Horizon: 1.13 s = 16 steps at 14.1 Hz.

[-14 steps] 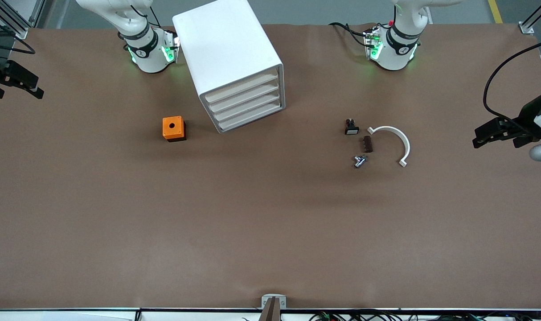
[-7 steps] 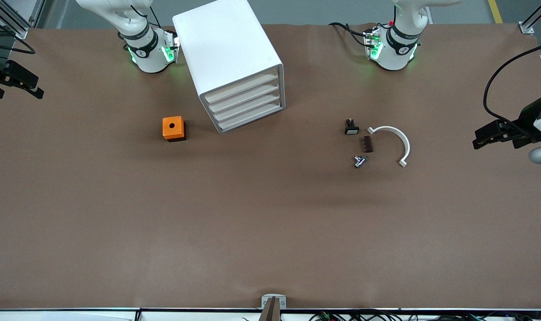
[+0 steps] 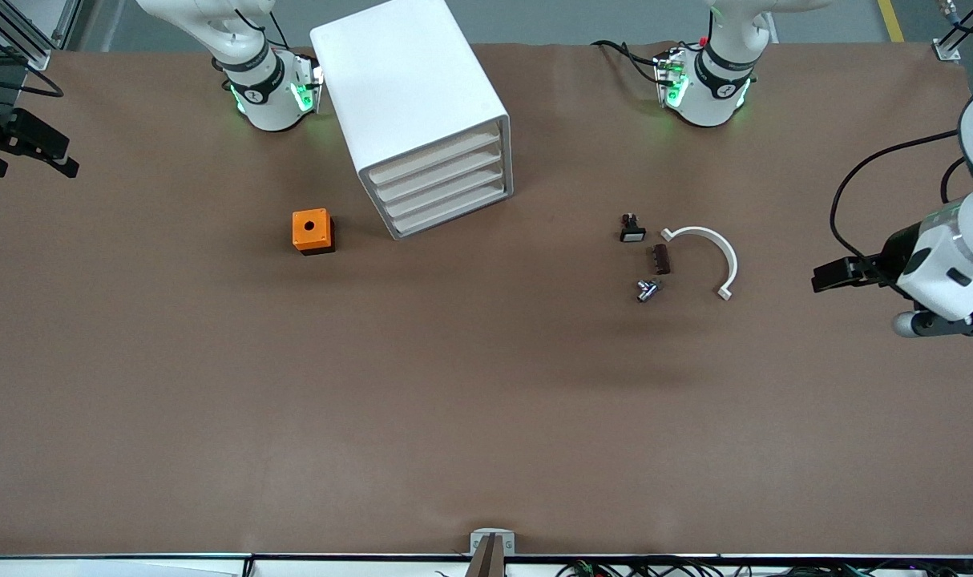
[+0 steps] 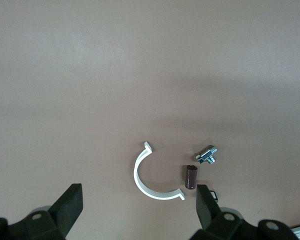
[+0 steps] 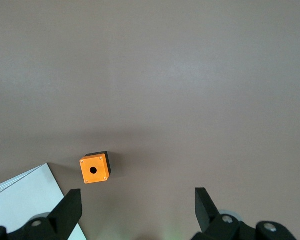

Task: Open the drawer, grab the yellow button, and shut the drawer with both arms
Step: 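Reach the left gripper to the white cabinet's drawer handle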

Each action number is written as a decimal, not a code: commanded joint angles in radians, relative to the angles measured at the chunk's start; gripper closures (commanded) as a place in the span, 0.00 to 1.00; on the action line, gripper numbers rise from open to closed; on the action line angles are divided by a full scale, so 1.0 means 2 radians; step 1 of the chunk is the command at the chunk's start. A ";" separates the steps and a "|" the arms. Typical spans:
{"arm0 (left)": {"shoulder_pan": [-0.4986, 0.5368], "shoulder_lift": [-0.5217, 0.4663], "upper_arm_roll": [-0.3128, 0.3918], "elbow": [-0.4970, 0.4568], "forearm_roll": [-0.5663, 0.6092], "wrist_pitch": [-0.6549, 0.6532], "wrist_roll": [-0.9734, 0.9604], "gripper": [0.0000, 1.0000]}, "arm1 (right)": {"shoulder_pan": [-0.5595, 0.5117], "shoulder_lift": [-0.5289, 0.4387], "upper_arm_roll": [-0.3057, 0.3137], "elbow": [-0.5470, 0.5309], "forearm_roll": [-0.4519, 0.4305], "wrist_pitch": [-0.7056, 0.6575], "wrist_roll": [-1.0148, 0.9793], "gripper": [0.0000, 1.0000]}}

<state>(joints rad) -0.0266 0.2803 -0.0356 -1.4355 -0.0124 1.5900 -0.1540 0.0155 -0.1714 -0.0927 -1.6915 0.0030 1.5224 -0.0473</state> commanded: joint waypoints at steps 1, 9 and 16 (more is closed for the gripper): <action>-0.020 0.012 -0.001 0.005 0.008 -0.006 -0.046 0.00 | -0.005 -0.006 0.003 0.001 -0.001 -0.004 0.000 0.00; -0.109 0.089 -0.001 0.007 -0.067 -0.112 -0.311 0.00 | -0.006 -0.006 0.003 0.001 -0.001 -0.004 0.001 0.00; -0.180 0.160 -0.001 0.008 -0.224 -0.122 -0.660 0.00 | -0.007 -0.005 0.002 0.001 -0.001 -0.003 0.001 0.00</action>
<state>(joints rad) -0.3712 0.5490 -0.0459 -1.4399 -0.3811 1.3678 -1.3303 0.0152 -0.1714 -0.0943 -1.6914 0.0030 1.5211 -0.0472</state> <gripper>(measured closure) 0.000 0.000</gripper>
